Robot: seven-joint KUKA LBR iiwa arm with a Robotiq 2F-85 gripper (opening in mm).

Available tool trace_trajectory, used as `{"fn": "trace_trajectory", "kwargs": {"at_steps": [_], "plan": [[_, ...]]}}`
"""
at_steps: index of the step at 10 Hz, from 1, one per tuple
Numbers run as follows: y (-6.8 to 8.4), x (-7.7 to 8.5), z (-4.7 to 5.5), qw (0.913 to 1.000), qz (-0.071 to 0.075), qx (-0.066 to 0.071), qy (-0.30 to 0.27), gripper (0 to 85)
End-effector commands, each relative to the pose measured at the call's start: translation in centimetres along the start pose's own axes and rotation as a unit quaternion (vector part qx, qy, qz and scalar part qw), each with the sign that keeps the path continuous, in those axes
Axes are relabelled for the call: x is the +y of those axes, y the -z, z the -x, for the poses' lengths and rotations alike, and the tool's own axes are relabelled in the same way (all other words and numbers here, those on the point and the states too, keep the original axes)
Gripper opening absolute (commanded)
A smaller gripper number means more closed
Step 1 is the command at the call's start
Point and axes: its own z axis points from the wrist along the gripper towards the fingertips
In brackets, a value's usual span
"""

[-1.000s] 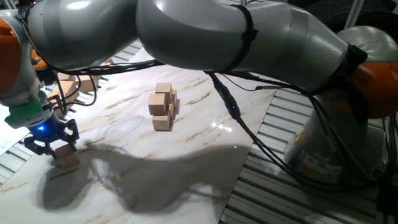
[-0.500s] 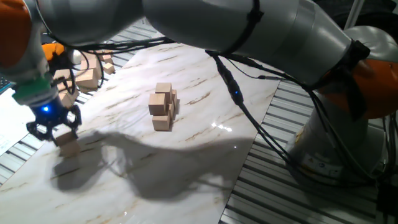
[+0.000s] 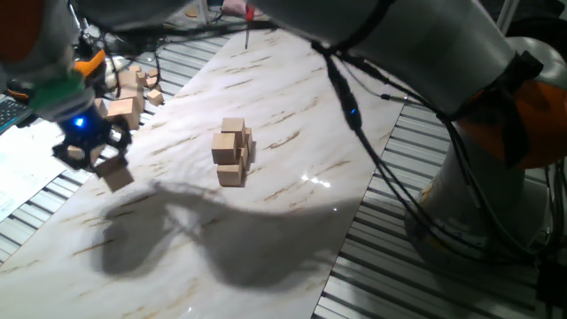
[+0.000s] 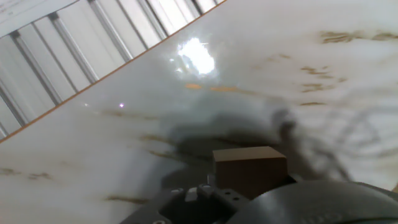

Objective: Stack the blocks into a pyramid shape

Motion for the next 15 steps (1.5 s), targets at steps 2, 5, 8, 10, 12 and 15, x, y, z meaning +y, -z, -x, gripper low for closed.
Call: {"fn": "trace_trajectory", "kwargs": {"at_steps": [2, 5, 8, 10, 12, 15], "plan": [[0.7, -4.8, 2.5, 0.9999, 0.007, 0.007, 0.003, 0.0], [1.9, -4.7, 2.7, 0.9984, 0.018, 0.021, -0.050, 0.0], [1.9, -4.7, 2.7, 0.9870, 0.042, 0.033, -0.151, 0.0], [1.9, -4.7, 2.7, 0.9797, 0.052, 0.022, -0.193, 0.0], [1.9, -4.7, 2.7, 0.9792, 0.049, 0.011, -0.197, 0.0], [1.9, -6.0, 2.6, 0.9852, 0.036, 0.005, -0.167, 0.0]]}}
